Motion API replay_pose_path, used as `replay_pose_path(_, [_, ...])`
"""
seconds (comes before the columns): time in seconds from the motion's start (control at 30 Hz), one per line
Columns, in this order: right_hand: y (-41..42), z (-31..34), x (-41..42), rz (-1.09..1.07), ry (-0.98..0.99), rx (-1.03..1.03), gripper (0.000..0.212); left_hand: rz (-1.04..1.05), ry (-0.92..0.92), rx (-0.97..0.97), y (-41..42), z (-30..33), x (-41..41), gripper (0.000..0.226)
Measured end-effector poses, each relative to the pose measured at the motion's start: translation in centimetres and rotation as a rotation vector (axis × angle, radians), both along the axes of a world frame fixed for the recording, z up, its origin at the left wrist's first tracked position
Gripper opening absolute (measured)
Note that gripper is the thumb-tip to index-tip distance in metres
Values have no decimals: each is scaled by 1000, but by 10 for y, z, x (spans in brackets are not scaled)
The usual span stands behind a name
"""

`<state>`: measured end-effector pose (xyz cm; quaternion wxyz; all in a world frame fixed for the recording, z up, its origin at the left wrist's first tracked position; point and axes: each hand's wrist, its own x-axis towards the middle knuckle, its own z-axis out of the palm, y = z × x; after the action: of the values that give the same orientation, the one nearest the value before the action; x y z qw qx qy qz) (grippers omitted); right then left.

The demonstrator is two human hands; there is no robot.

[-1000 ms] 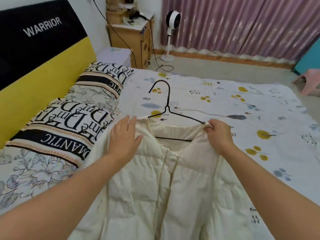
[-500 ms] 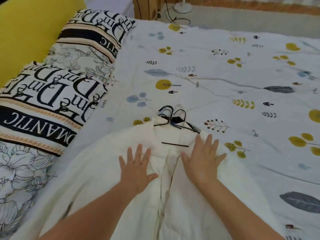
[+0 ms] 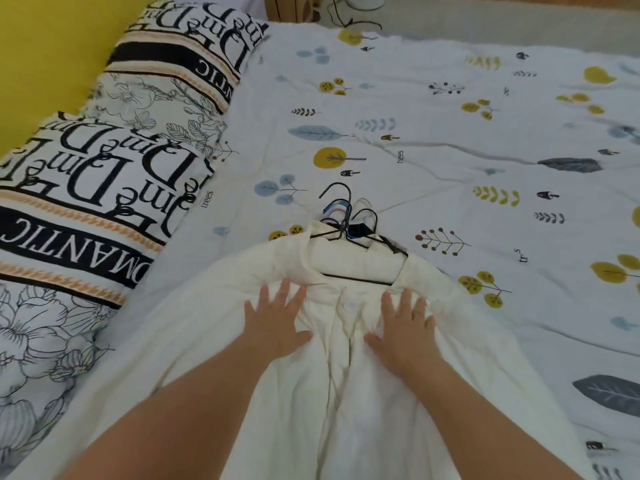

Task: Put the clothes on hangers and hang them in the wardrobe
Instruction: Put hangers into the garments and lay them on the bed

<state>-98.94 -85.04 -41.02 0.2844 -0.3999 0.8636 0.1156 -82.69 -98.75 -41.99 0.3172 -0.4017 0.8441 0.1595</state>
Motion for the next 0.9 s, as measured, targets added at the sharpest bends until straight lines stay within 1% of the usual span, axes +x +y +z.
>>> replay_pose_path(0.13, [4, 48, 12, 62, -18, -8, 46, 3, 29, 76, 1, 44, 5, 56])
replay_pose_path(0.2, [13, 72, 29, 100, -68, 9, 39, 1, 78, 124, 9, 71, 15, 49])
replay_pose_path(0.3, [32, 105, 61, 121, -166, 17, 41, -45, 104, 176, 26, 111, 39, 46])
replay_pose_path(0.43, [65, 155, 106, 94, -252, 66, 43, -95, 91, 204, 48, 154, 88, 45])
replay_pose_path(0.53, [90, 187, 136, 81, -254, 75, 45, -117, 97, 188, 62, 186, 128, 46])
replay_pose_path(0.7, [121, 232, 179, 84, -220, 35, 44, -92, 142, 138, 81, 237, 197, 46])
replay_pose_path(0.9, [131, 255, 226, 213, -208, 38, 46, 17, 163, 85, 111, 280, 262, 43])
